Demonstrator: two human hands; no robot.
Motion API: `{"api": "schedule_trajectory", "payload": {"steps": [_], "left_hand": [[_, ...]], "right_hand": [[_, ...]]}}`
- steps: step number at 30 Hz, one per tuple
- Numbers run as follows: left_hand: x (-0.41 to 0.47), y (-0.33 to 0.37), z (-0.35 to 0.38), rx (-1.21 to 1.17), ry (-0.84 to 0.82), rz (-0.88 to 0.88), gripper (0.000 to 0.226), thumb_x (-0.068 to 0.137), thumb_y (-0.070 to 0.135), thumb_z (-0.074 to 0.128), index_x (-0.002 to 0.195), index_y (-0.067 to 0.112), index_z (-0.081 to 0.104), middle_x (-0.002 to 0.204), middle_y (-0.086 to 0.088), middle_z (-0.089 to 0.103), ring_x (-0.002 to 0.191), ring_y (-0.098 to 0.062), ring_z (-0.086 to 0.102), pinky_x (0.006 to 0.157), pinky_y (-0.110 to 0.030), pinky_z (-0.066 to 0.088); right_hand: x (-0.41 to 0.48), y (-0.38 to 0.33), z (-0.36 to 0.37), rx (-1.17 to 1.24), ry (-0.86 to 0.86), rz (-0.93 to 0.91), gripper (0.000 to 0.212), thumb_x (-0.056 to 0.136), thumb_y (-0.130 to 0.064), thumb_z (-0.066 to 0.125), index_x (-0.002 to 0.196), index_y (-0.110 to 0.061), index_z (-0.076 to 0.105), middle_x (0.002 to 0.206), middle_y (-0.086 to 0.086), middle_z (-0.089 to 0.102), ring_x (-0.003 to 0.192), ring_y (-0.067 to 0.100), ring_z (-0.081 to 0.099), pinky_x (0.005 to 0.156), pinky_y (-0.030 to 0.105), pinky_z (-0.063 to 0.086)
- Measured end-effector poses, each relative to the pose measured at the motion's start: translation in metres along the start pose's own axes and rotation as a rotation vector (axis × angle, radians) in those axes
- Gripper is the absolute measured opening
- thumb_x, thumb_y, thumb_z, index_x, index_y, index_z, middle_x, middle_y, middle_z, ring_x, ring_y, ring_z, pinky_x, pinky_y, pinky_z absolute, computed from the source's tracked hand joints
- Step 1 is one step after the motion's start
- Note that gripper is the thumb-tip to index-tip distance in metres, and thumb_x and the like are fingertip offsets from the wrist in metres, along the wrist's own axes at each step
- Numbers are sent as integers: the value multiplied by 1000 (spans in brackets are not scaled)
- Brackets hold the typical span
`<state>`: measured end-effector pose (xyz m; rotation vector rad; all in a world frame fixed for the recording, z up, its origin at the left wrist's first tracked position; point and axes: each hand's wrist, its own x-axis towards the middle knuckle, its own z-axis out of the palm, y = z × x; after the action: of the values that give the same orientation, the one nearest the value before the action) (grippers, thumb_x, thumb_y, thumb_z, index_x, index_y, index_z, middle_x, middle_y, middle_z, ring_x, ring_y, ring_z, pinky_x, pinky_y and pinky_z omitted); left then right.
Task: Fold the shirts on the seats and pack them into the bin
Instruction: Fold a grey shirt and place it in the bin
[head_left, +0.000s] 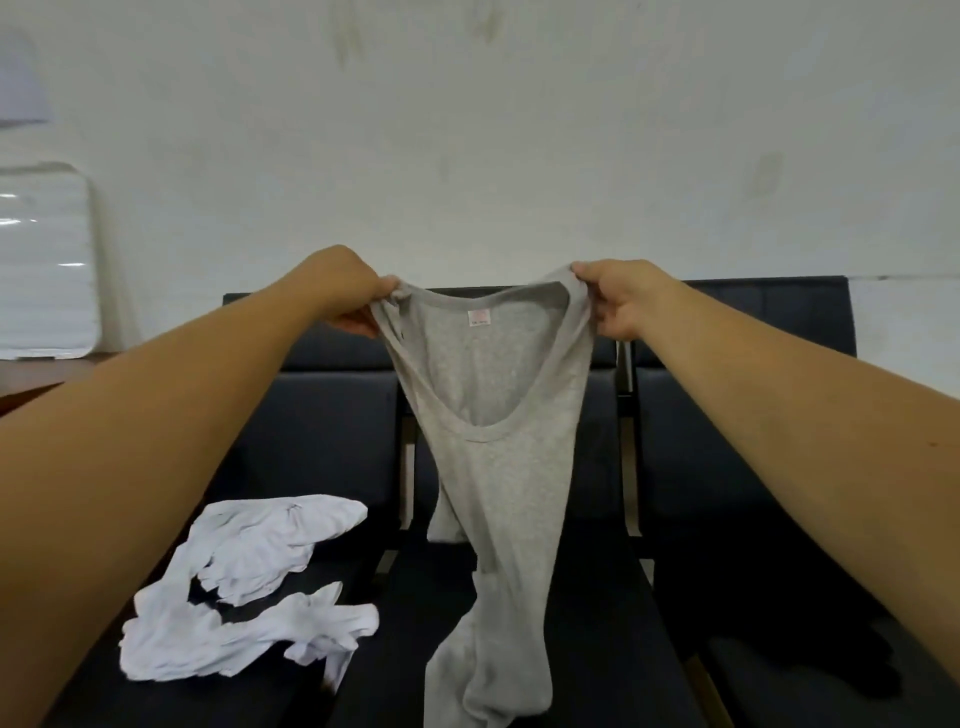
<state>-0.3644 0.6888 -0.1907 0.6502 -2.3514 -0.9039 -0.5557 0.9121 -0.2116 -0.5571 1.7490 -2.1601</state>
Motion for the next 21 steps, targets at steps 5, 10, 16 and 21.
{"api": "schedule_trajectory", "payload": {"steps": [5,10,16,21], "left_hand": [[0,-8,6,-846,-223,-165,22,103,27,54,97,9,66,87,-6,70,68,-16,73,59,-30,62],[-1,-16,32,-842,-227,-106,27,102,30,57,114,8,68,94,-4,73,85,-18,70,72,-33,61],[-1,-8,53,-683,-186,140,18,98,19,64,87,8,71,69,3,68,58,-5,56,50,-19,44],[-6,-9,64,-804,-272,150,11,98,14,64,98,5,71,82,-2,72,69,-8,64,62,-19,52]], "right_hand": [[0,-2,1,114,-107,81,13,103,-12,56,103,-1,64,98,10,69,86,22,69,75,37,63],[-10,3,13,76,-203,-109,22,100,4,52,116,-6,62,115,14,64,98,22,65,81,31,60],[-37,19,45,-202,-384,-212,24,89,-10,74,108,4,71,95,12,75,92,20,72,84,32,60],[-49,28,63,-314,-469,-214,22,87,-17,78,99,1,73,86,7,76,77,14,74,70,27,61]]}}
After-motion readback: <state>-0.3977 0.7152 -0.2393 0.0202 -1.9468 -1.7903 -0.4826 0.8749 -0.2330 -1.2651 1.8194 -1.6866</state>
